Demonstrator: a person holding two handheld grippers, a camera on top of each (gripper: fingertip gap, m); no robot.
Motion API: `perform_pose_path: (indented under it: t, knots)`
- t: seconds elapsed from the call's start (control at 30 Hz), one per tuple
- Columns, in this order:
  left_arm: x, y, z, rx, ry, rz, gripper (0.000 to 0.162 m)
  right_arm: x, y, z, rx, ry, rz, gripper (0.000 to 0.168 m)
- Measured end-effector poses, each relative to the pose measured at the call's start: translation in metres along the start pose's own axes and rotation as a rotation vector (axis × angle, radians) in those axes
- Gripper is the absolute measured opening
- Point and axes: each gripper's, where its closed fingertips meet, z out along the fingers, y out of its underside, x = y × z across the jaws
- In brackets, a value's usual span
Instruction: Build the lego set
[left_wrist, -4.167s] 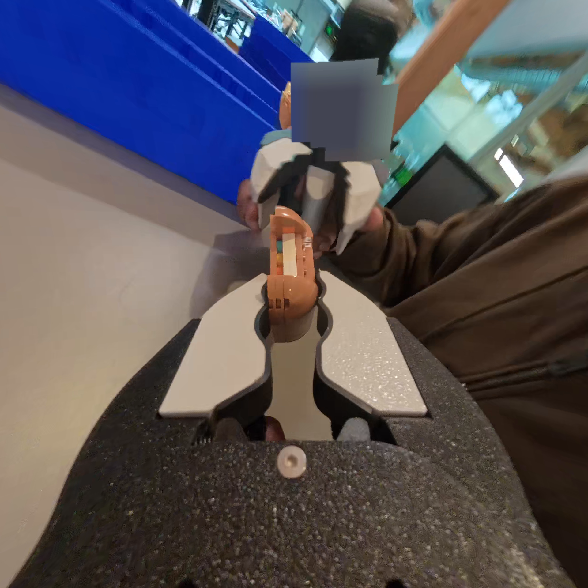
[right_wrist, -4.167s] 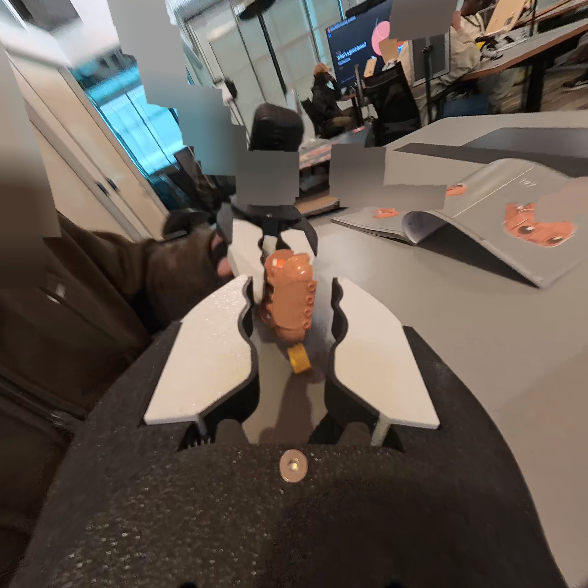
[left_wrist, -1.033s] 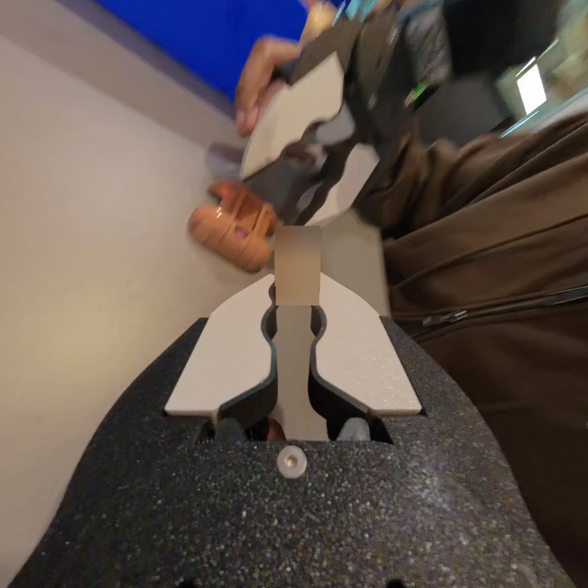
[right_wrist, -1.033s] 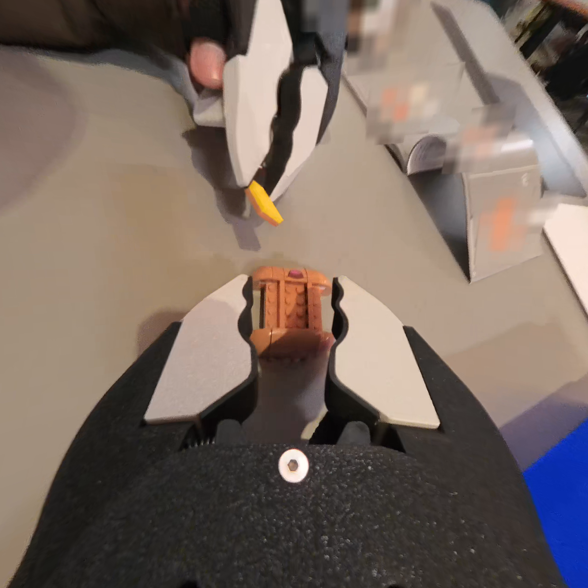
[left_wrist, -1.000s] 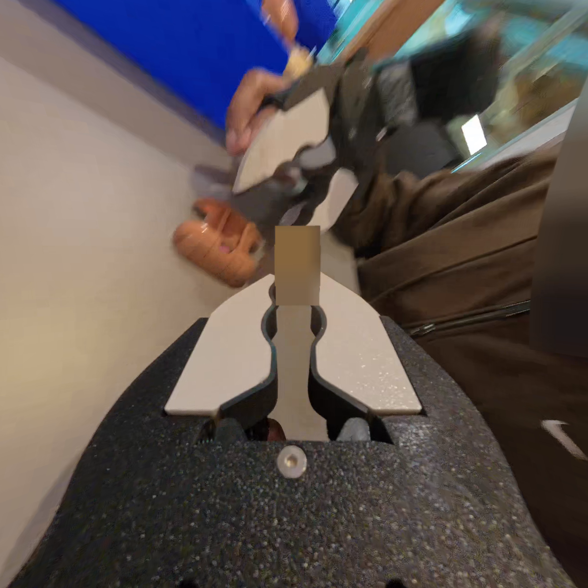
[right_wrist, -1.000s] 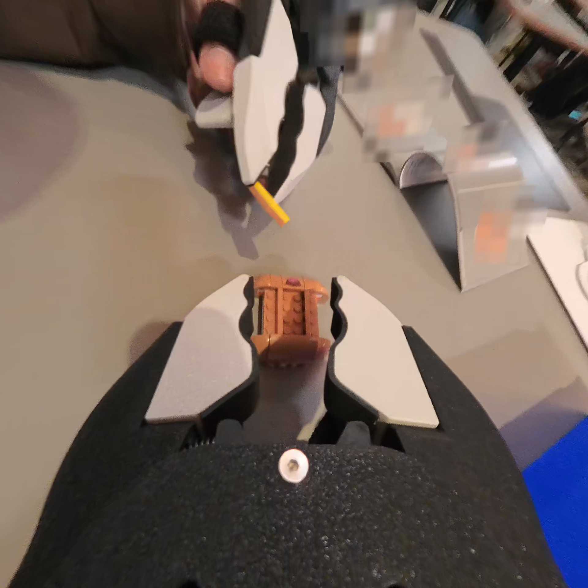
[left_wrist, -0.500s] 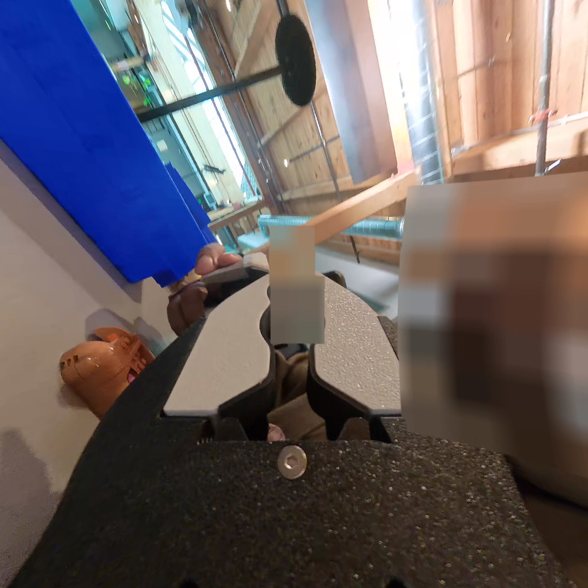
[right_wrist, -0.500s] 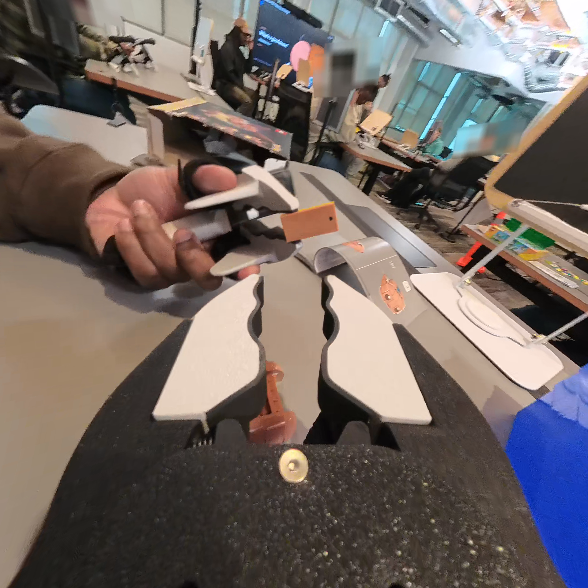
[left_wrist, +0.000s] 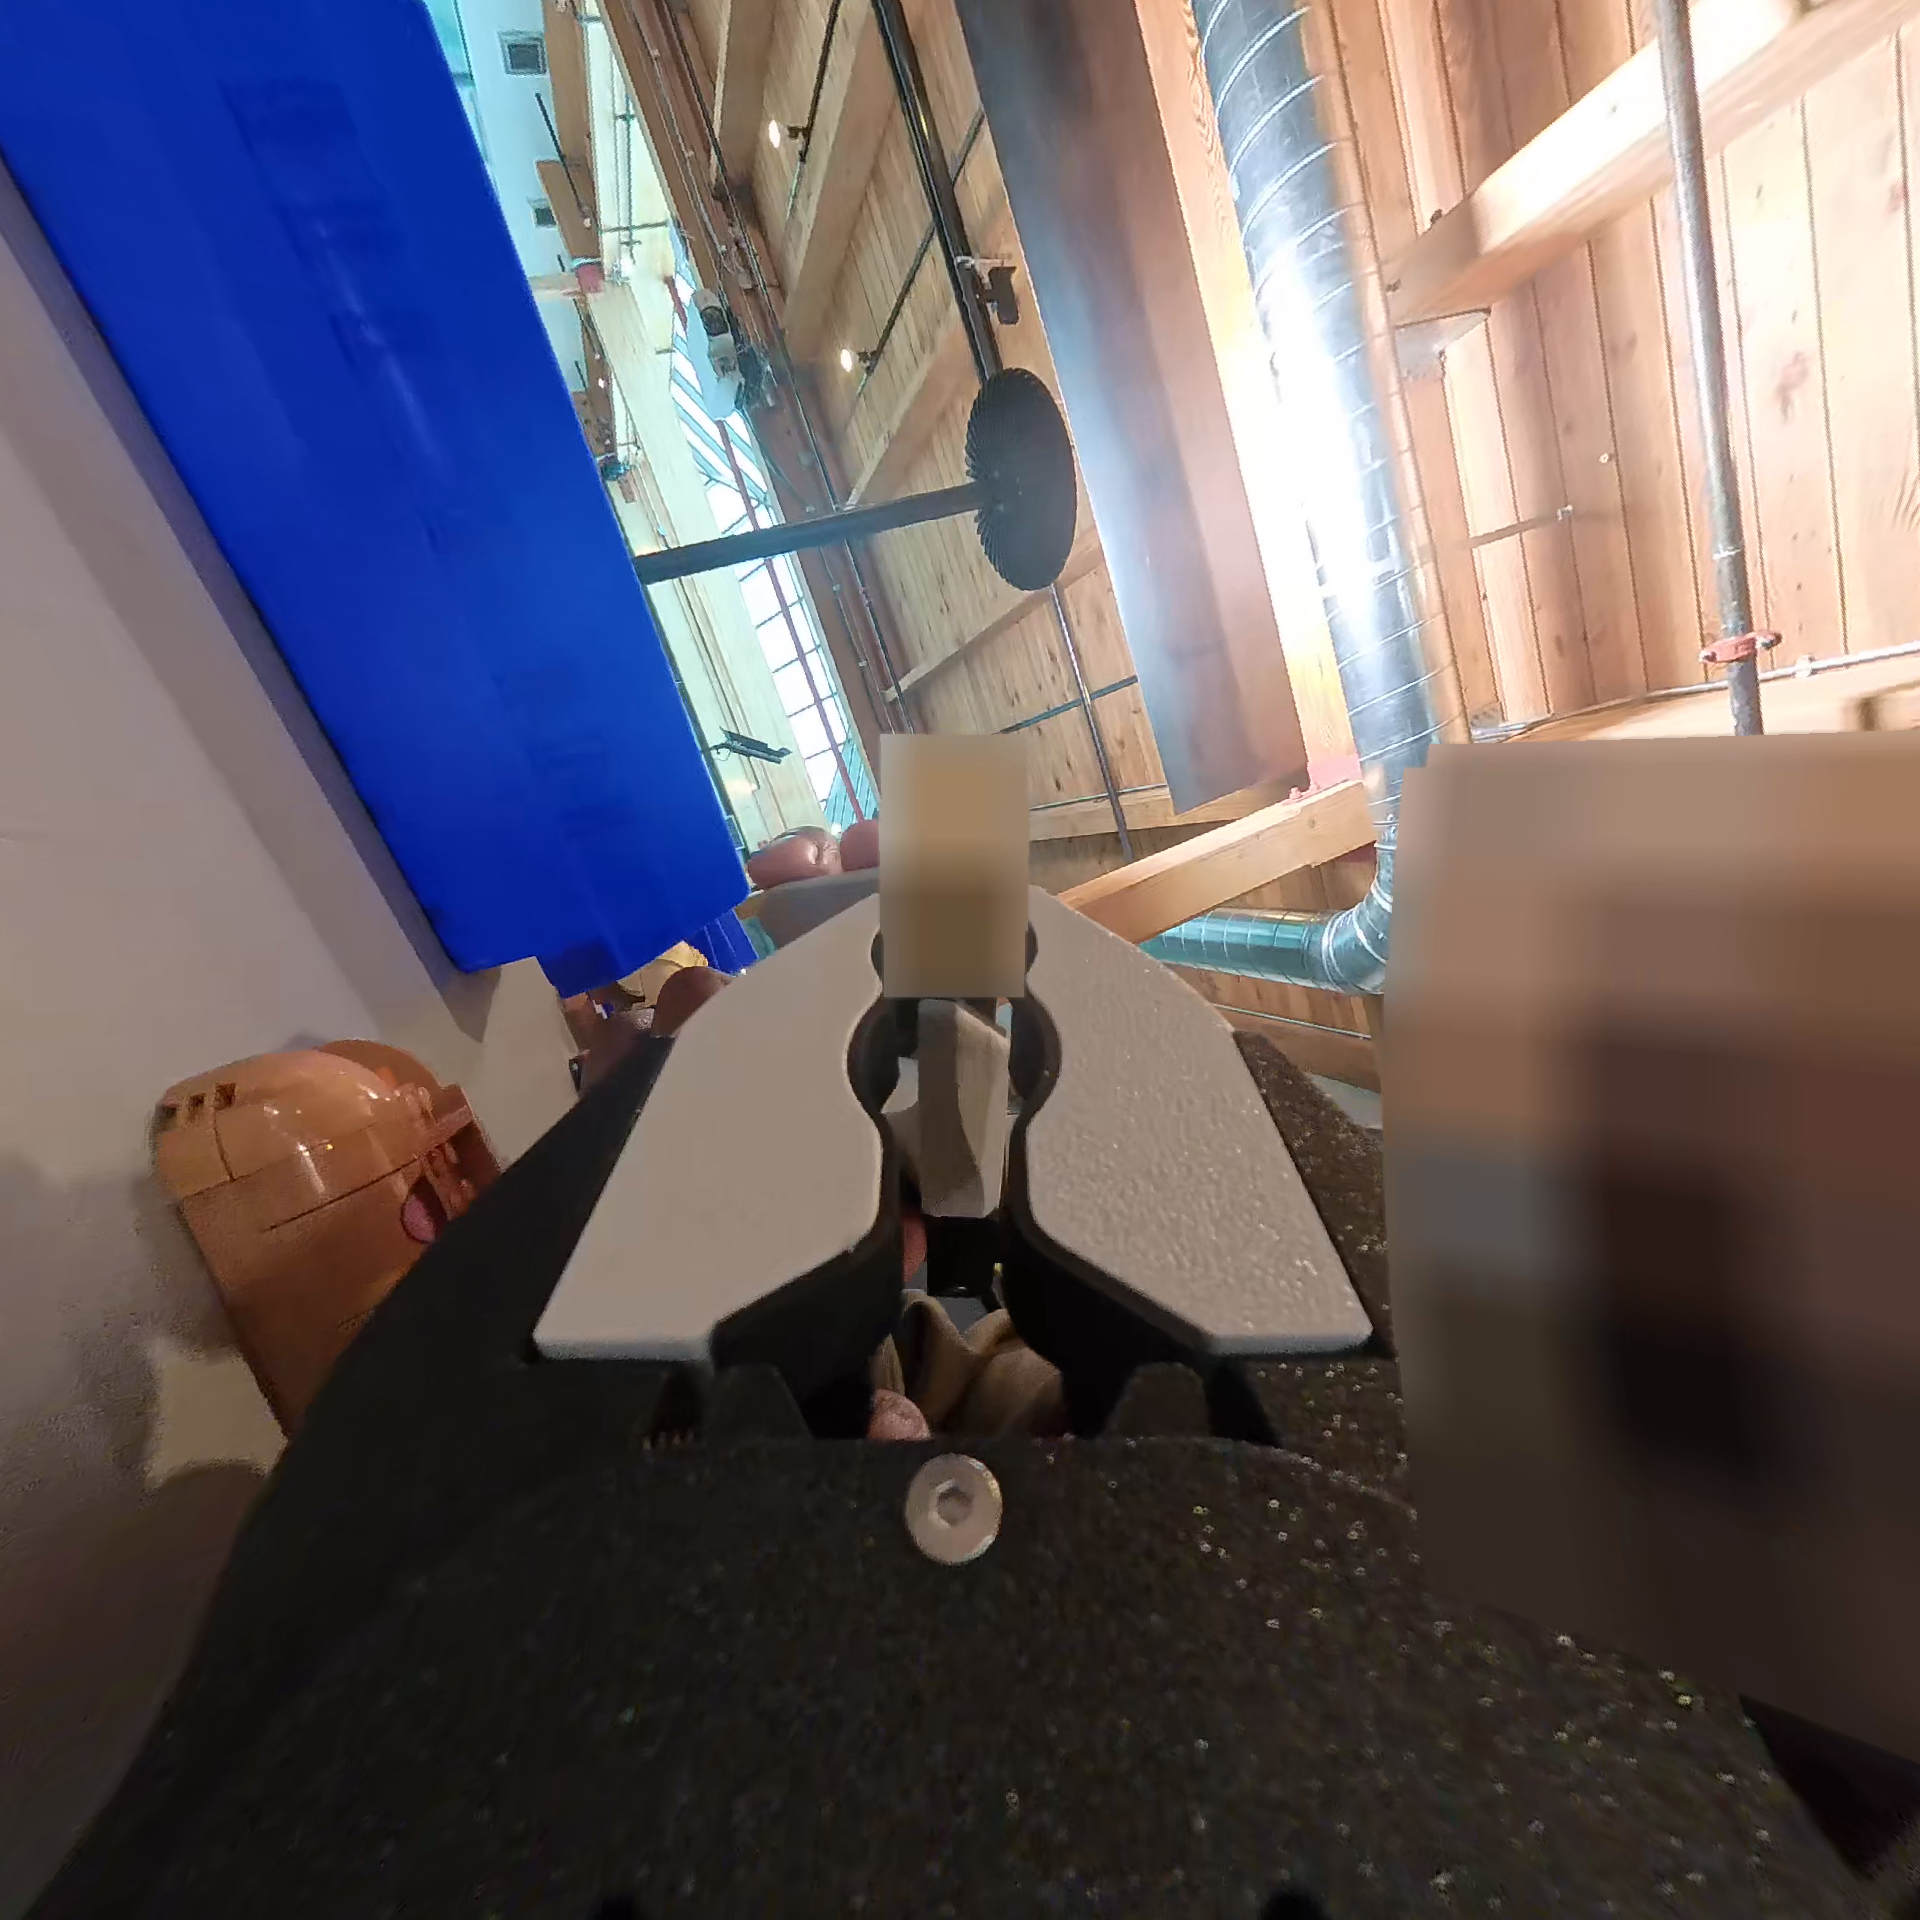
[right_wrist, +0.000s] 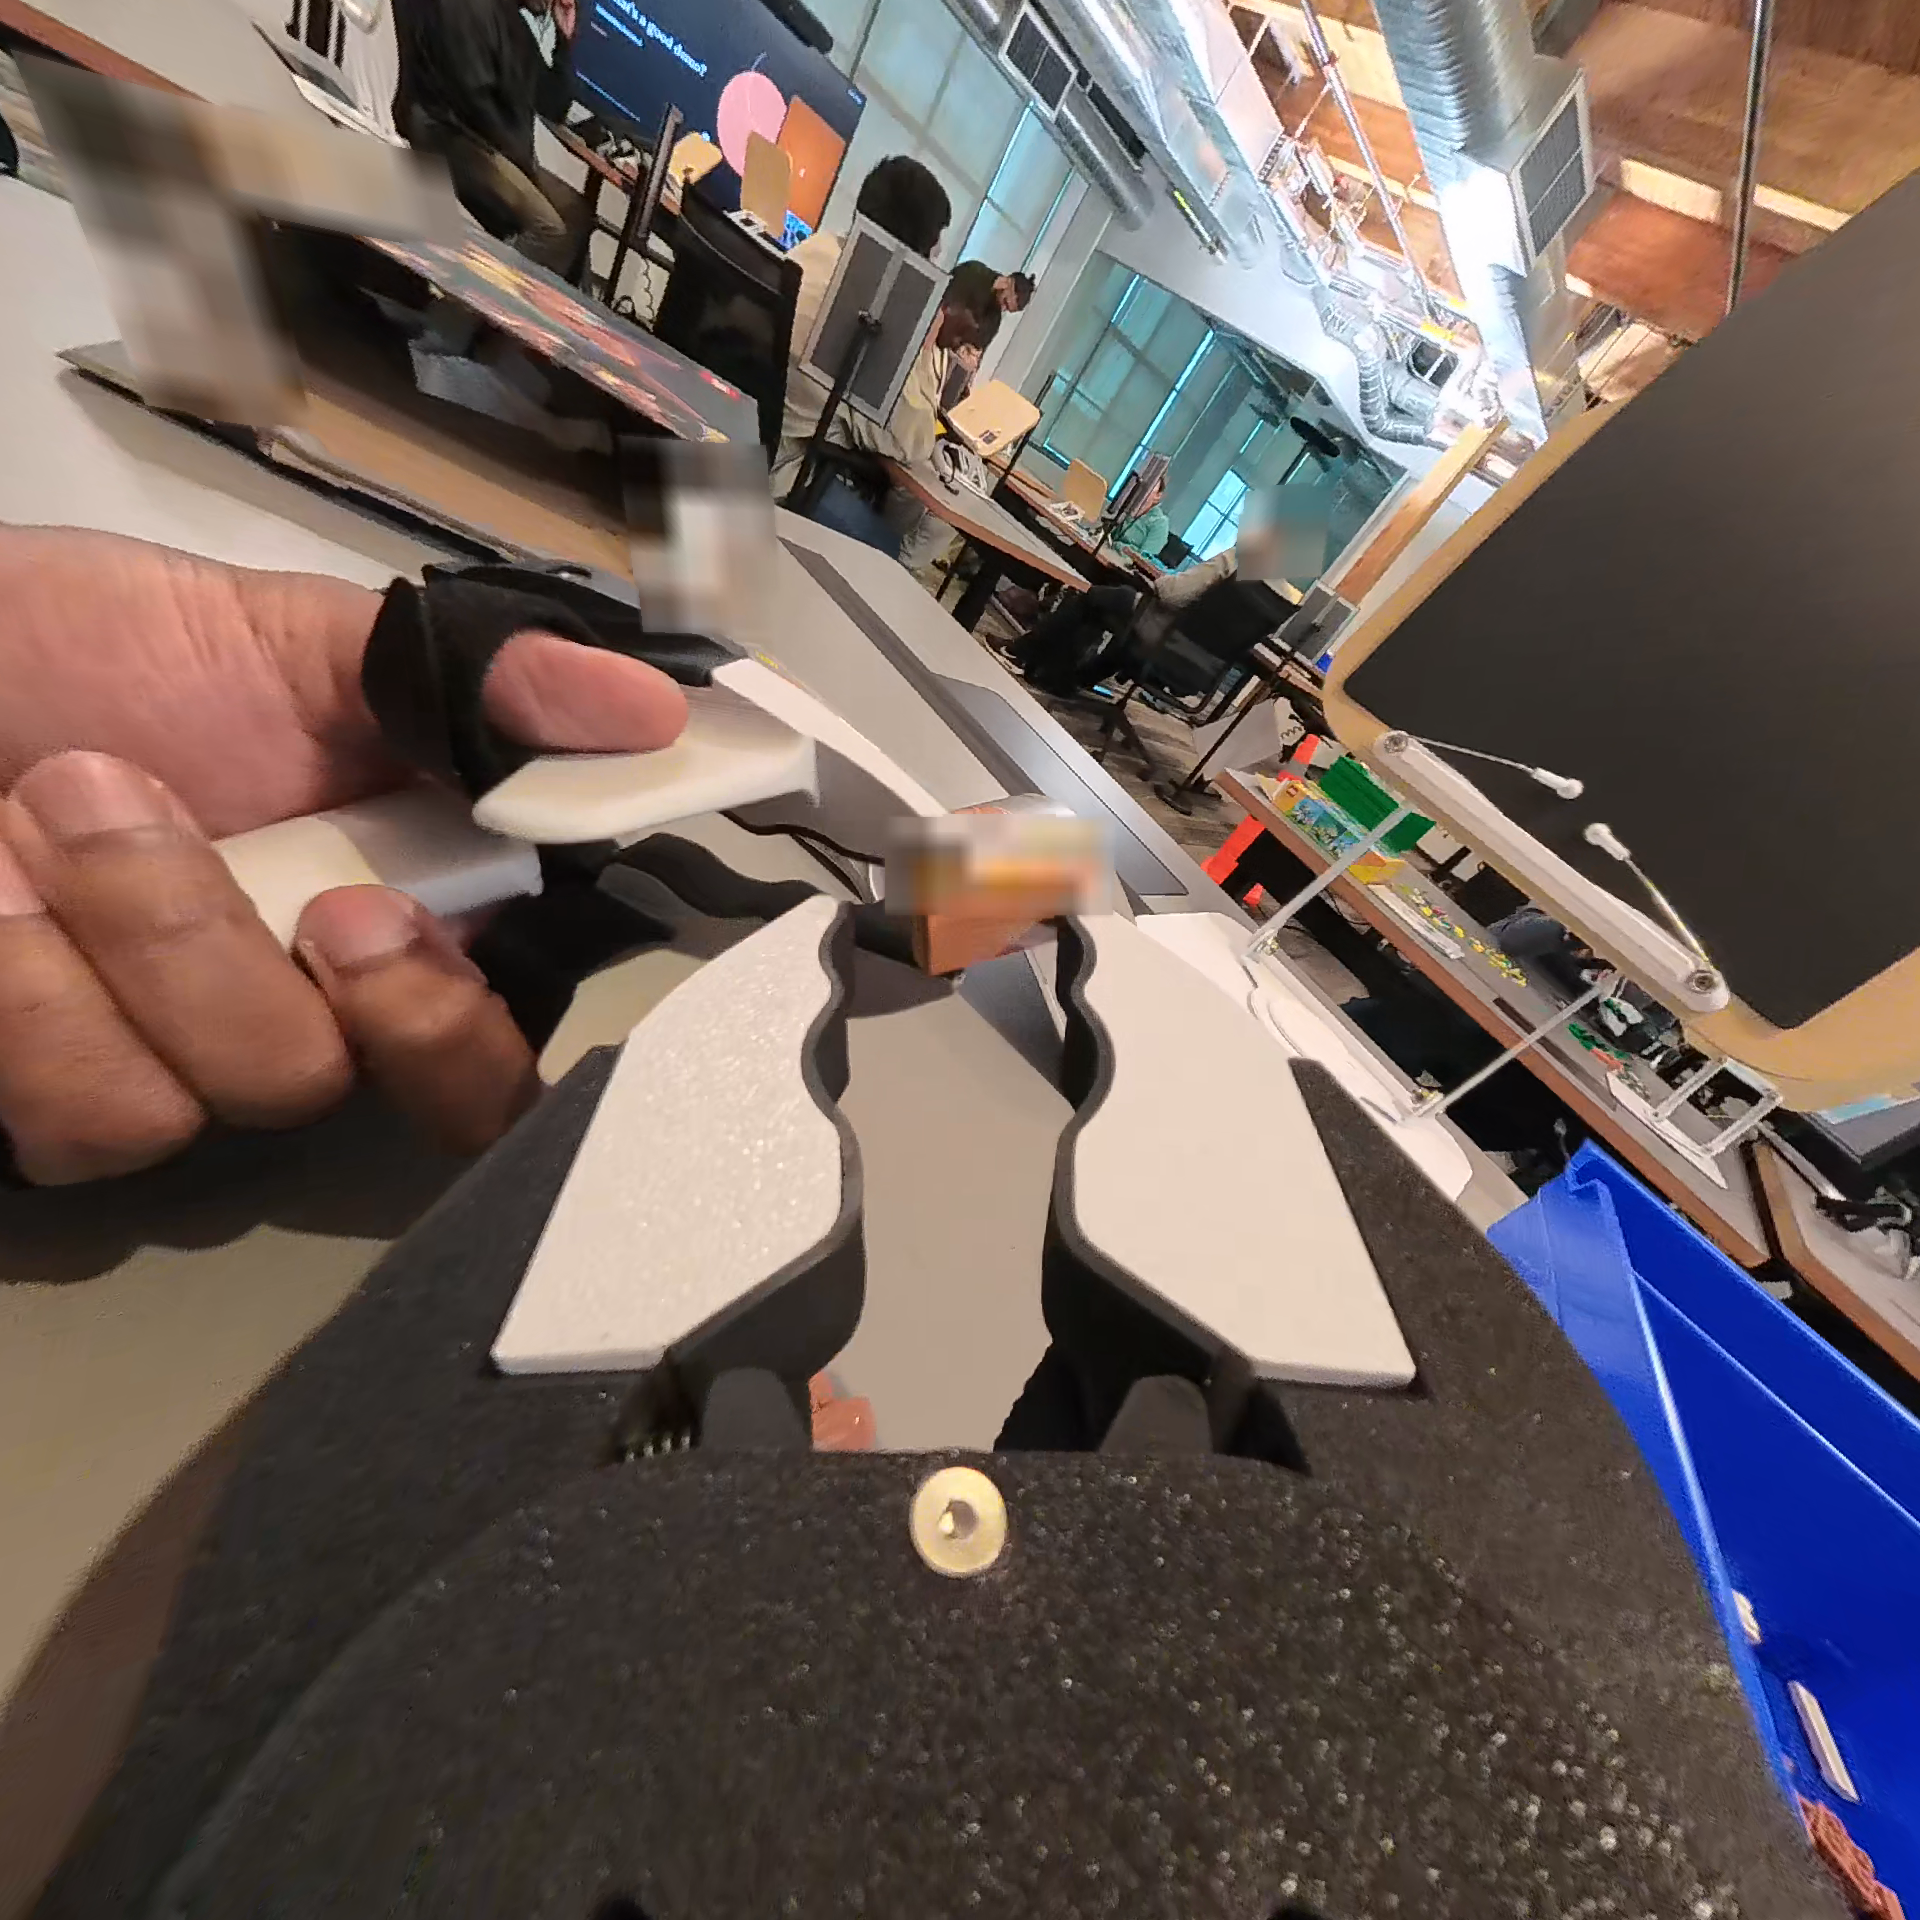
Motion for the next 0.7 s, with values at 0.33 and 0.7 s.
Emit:
perform_pose_path:
  t: [0.33, 0.7]
  knots:
    - [-0.001, 0.007, 0.003, -0.074, -0.012, 0.088, 0.016, 0.001, -0.001, -0.006, 0.028, 0.002, -0.059, 0.016]
    - [-0.001, 0.013, 0.004, -0.185, -0.029, 0.184, 0.016, 0.0, -0.002, -0.014, 0.061, -0.013, -0.141, 0.006]
